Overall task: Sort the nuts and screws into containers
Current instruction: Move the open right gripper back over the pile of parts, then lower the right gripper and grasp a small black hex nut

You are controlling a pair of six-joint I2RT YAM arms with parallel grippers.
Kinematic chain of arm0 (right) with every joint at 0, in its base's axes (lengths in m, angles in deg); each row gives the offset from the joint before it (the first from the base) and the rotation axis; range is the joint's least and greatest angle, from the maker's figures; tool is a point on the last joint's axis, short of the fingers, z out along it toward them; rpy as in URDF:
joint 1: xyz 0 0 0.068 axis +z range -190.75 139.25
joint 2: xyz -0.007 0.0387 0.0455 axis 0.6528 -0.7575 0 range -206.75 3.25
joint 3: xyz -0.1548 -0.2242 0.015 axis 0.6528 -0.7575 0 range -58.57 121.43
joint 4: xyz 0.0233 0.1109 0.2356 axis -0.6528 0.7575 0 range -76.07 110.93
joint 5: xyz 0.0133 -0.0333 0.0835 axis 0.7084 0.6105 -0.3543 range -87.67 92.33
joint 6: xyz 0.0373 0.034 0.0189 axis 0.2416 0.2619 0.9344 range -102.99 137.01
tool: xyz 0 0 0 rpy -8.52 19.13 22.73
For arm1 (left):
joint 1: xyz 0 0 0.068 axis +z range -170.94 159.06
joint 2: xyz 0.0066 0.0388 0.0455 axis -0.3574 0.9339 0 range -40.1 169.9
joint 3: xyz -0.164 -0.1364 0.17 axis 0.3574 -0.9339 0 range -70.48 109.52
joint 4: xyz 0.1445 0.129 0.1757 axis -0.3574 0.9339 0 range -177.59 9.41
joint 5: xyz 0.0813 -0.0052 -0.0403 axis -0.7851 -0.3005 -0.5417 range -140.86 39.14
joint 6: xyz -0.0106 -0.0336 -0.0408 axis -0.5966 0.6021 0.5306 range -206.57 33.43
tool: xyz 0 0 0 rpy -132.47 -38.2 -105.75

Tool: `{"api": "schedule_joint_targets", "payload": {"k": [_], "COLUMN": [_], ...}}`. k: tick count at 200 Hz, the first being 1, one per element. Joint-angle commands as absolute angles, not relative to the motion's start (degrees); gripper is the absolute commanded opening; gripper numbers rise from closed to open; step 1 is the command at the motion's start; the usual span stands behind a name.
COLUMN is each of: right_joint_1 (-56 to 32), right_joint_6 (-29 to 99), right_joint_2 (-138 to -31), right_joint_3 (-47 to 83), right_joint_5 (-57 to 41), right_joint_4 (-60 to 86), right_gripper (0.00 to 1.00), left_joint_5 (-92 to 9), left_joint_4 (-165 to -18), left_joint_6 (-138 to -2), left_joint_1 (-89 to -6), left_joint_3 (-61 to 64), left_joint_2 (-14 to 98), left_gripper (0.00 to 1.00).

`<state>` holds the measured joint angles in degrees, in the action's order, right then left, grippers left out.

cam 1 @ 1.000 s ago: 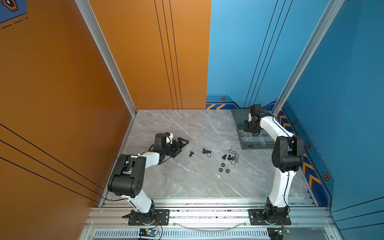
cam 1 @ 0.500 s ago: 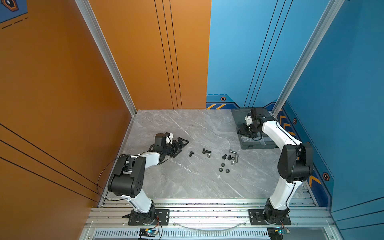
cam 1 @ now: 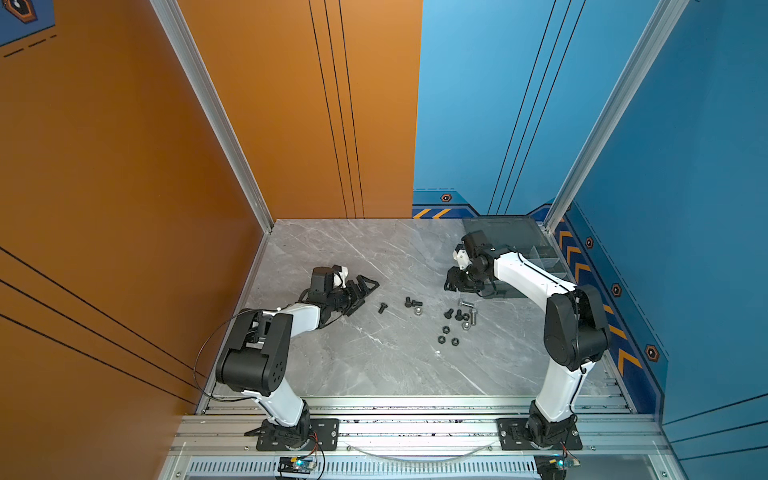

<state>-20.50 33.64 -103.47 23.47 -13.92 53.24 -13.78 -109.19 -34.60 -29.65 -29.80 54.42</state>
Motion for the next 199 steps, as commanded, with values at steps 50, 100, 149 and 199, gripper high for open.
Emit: {"api": "schedule_joint_targets", "payload": {"k": [50,100,149,199], "right_joint_1": [-15.7,-13.9,-10.5,-9.3], "right_joint_6": [28.9,34.0,39.4,43.2], "right_joint_2": [-105.3,-104.0,-103.1,-102.6], "right_joint_3": [26.9,24.5,20.8,18.4], "right_joint_5": [-9.8,-9.1,-7.3,-3.3], "right_joint_4": [57.3,61.8,61.8,62.1], "right_gripper": [0.57,0.57,0.57,0.56], "left_joint_5": [-14.5,-14.1,-13.5,-13.3], "left_joint_4": [-109.5,-109.6,-109.5,-109.5], "left_joint_6": [-34.8,-34.8,-35.0,-35.0], "left_joint_1": [-30.3,-30.4,-30.6,-30.6], "left_joint_3": [-28.8,-28.2,-27.7,-27.7], "left_joint_2": [54.6,55.6,56.3,56.5], "left_gripper": [0.98,0.98,0.98,0.98]}}
